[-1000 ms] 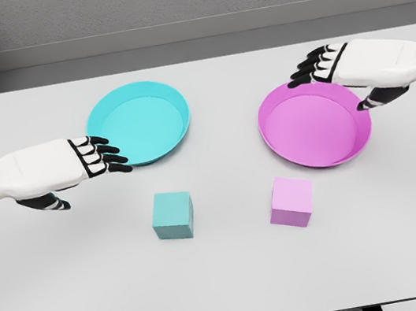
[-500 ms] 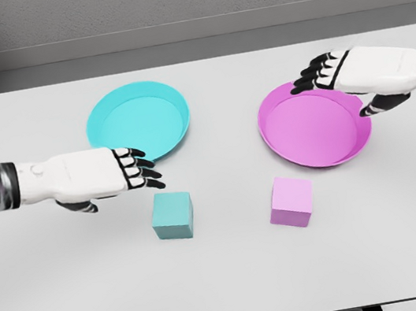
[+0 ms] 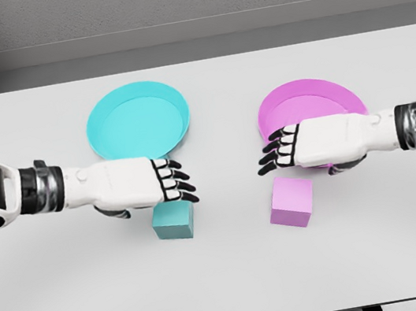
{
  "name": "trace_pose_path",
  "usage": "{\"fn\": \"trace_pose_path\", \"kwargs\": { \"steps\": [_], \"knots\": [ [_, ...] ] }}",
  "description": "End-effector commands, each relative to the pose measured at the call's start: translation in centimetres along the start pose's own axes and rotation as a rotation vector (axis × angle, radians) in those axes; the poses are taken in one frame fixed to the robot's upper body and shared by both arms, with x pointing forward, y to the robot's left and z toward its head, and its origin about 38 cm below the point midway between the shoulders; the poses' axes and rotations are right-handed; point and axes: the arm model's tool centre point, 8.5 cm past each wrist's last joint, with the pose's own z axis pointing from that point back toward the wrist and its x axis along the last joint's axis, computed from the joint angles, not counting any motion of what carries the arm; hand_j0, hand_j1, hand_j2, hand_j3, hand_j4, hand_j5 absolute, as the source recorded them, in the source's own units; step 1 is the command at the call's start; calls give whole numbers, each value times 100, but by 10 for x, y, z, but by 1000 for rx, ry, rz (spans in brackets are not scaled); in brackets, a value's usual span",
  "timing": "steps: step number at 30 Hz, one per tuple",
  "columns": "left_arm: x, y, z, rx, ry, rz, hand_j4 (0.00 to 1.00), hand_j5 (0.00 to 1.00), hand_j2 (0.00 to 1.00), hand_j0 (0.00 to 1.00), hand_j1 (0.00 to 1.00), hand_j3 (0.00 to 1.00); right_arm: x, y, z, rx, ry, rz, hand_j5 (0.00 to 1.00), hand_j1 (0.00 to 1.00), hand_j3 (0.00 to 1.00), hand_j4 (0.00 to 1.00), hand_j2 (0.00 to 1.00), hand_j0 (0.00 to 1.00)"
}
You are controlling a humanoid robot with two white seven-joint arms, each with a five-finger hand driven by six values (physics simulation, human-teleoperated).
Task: Place the blocks in the corresponding plates according to their colors
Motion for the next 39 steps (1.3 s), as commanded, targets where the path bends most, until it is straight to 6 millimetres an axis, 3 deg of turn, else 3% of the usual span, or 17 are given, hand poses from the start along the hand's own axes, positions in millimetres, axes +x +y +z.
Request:
{"fn": "trace_pose_path", "kwargs": {
  "steps": [1, 5, 17, 20, 30, 33, 34, 36, 39],
  "knots": [
    [3, -2, -7, -10, -9, -11, 100, 100, 100, 100, 100, 100, 5, 2, -7, 1, -24, -9, 100, 100, 100, 100, 100, 100],
    [8, -3, -18, -18, -29, -21, 100, 100, 100, 100, 100, 100, 17, 9, -26, 5, -79, -27, 100, 100, 100, 100, 100, 100],
    [8, -11, -22, -61, -15, -55, 100, 100, 100, 100, 100, 100, 23, 21, -31, 35, -102, -47, 100, 100, 100, 100, 100, 100],
    [15, -12, -33, -61, -46, -55, 100, 100, 100, 100, 100, 100, 26, 29, -32, 48, -109, -61, 100, 100, 100, 100, 100, 100],
    [20, -16, -39, -72, -65, -58, 100, 100, 100, 100, 100, 100, 19, 36, -31, 70, -78, -58, 98, 98, 98, 98, 98, 98],
    [20, -16, -38, -74, -63, -57, 90, 90, 90, 90, 90, 90, 17, 35, -30, 65, -72, -61, 77, 77, 77, 77, 77, 77],
    [20, -16, -37, -75, -62, -57, 82, 82, 82, 82, 82, 82, 15, 36, -30, 68, -68, -65, 70, 70, 70, 70, 70, 70],
    [19, -17, -36, -78, -60, -56, 71, 71, 71, 71, 71, 71, 15, 36, -30, 66, -68, -64, 70, 70, 70, 70, 70, 70],
    [19, -17, -36, -78, -60, -56, 65, 65, 65, 65, 65, 65, 16, 37, -31, 67, -70, -66, 70, 70, 70, 70, 70, 70]
  ]
}}
